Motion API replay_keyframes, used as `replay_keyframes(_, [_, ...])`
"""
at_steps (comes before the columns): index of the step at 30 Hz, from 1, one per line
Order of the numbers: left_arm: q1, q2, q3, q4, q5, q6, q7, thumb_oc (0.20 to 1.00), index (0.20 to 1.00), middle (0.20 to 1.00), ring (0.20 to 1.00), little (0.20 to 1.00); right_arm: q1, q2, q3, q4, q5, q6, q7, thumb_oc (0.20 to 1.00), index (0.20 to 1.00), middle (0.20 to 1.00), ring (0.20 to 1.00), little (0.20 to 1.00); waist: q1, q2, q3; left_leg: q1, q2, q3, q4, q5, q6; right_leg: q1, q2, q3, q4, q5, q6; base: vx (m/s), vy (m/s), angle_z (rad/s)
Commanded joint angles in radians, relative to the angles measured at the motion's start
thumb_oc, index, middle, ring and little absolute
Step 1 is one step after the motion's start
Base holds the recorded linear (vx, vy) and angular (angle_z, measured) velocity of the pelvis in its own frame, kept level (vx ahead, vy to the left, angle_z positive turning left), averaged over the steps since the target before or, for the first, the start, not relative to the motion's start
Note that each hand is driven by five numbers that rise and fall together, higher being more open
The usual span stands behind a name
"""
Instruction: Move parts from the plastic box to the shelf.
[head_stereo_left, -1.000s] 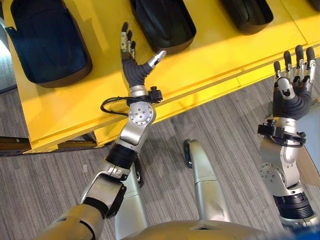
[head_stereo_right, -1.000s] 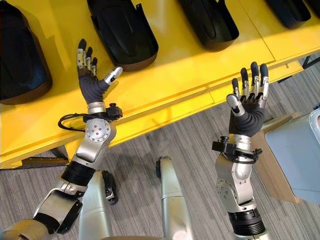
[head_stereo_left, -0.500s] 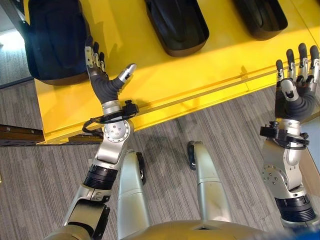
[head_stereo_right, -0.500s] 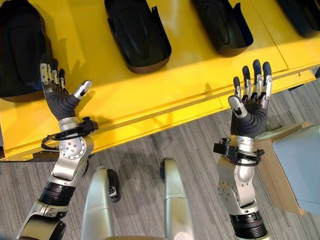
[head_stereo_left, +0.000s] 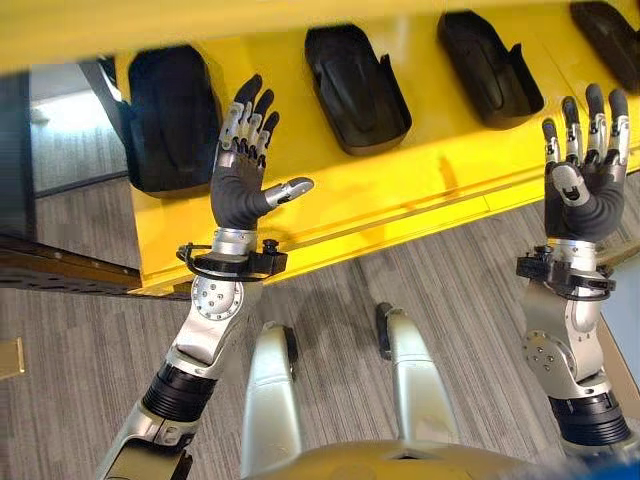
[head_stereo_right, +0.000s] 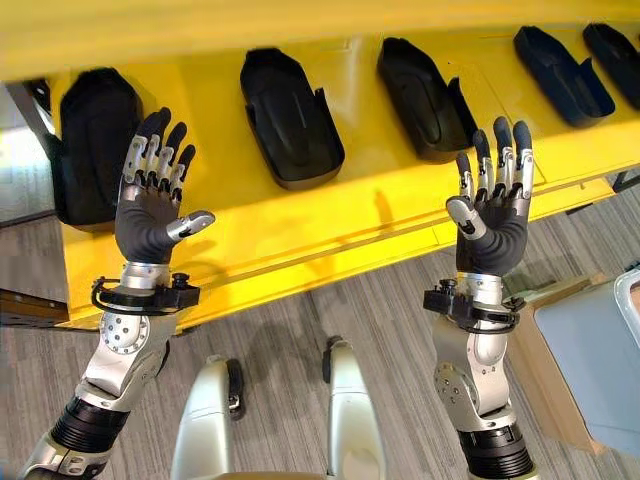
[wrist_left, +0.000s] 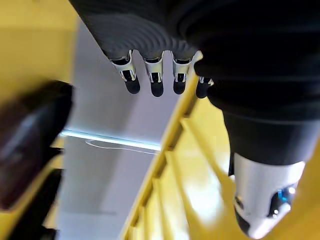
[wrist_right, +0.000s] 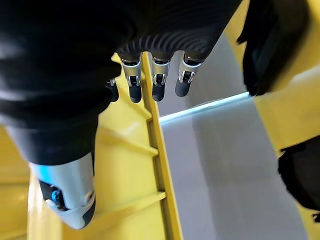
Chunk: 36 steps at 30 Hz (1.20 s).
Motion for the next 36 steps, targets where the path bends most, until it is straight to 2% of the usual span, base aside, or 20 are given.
replay_keyframes(1, [-0.012,0.034,-0.035,-0.105,-0.049,-0.074,-0.069,1.0,1.0,1.0,1.0,1.0,-0.008,-0.015,-0.061,-0.111,-0.032,-0.045,0.029,1.0,1.0,1.0,1.0,1.0,-0.005,0.015,-0.027,0.087,-0.035,-0.052,-0.213,0.141,-0.01,0.082,-0.004,-0.011,-0.046,0.011,-0.013,0.04,0.005,0.07])
replay_keyframes(6, [0.028,0.04,-0.001,-0.136,-0.061,-0.084,-0.085,1.0,1.0,1.0,1.0,1.0,-0.007,-0.018,-0.052,-0.106,-0.033,-0.039,0.039,1.0,1.0,1.0,1.0,1.0,-0.004,0.012,-0.041,0.224,-0.024,-0.035,-0.387,0.21,-0.017,0.219,-0.004,-0.03,-0.234,0.093,0.008,0.03,0.002,-0.05])
replay_keyframes(10, [0.076,0.048,0.037,-0.141,-0.065,-0.084,-0.099,1.0,1.0,1.0,1.0,1.0,-0.003,-0.019,-0.047,-0.099,-0.027,-0.027,0.054,1.0,1.0,1.0,1.0,1.0,0.002,0.012,-0.049,0.313,-0.012,-0.018,-0.487,0.24,-0.02,0.302,-0.003,-0.033,-0.346,0.141,0.026,0.06,0.001,-0.1])
replay_keyframes(13, [0.174,0.057,0.098,-0.125,-0.134,-0.073,-0.153,1.0,1.0,1.0,1.0,1.0,0.027,-0.028,-0.052,-0.094,-0.021,-0.004,0.086,1.0,1.0,1.0,1.0,1.0,0.012,0.013,-0.073,0.407,0.005,0.002,-0.606,0.284,-0.031,0.385,-0.004,-0.044,-0.465,0.185,0.039,0.07,0.001,-0.12])
replay_keyframes(15, [0.206,0.059,0.115,-0.12,-0.16,-0.066,-0.173,1.0,1.0,1.0,1.0,1.0,0.037,-0.03,-0.056,-0.094,-0.018,0.003,0.094,1.0,1.0,1.0,1.0,1.0,0.016,0.014,-0.082,0.433,0.01,0.003,-0.64,0.294,-0.034,0.411,-0.005,-0.047,-0.497,0.193,0.042,0.08,0.002,-0.12])
replay_keyframes(16, [0.261,0.058,0.14,-0.097,-0.219,-0.048,-0.206,1.0,1.0,1.0,1.0,1.0,0.059,-0.035,-0.045,-0.082,-0.001,0.02,0.122,1.0,1.0,1.0,1.0,1.0,0.024,0.018,-0.103,0.48,0.015,0.009,-0.697,0.319,-0.041,0.455,-0.007,-0.059,-0.547,0.213,0.048,0.07,0.0,-0.05])
replay_keyframes(19, [0.326,0.061,0.174,-0.085,-0.249,-0.035,-0.241,1.0,1.0,1.0,1.0,1.0,0.085,-0.04,-0.046,-0.076,0.016,0.035,0.153,1.0,1.0,1.0,1.0,1.0,0.033,0.022,-0.124,0.525,0.015,0.016,-0.749,0.336,-0.046,0.497,-0.01,-0.068,-0.596,0.229,0.055,0.08,0.014,-0.01])
replay_keyframes(26, [0.505,0.024,0.233,0.017,-0.307,0.038,-0.338,1.0,1.0,1.0,1.0,1.0,0.211,-0.06,-0.026,-0.028,0.048,0.116,0.26,1.0,1.0,1.0,1.0,1.0,0.061,0.021,-0.208,0.671,0.033,0.043,-0.915,0.396,-0.062,0.617,-0.012,-0.094,-0.72,0.275,0.072,0.08,0.011,0.04])
replay_keyframes(32, [0.545,-0.009,0.231,0.072,-0.32,0.062,-0.357,1.0,1.0,1.0,1.0,1.0,0.252,-0.054,-0.008,0.03,0.035,0.145,0.274,1.0,1.0,1.0,1.0,1.0,0.071,0.023,-0.24,0.705,0.041,0.048,-0.955,0.408,-0.067,0.648,-0.008,-0.102,-0.759,0.279,0.077,0.02,0.005,0.04])
replay_keyframes(36, [0.559,-0.037,0.218,0.13,-0.32,0.083,-0.374,1.0,1.0,1.0,1.0,1.0,0.286,-0.051,0.02,0.102,0.023,0.181,0.295,1.0,1.0,1.0,1.0,1.0,0.083,0.02,-0.251,0.723,0.049,0.043,-0.952,0.407,-0.067,0.674,-0.004,-0.105,-0.762,0.272,0.068,0.0,-0.011,0.04])
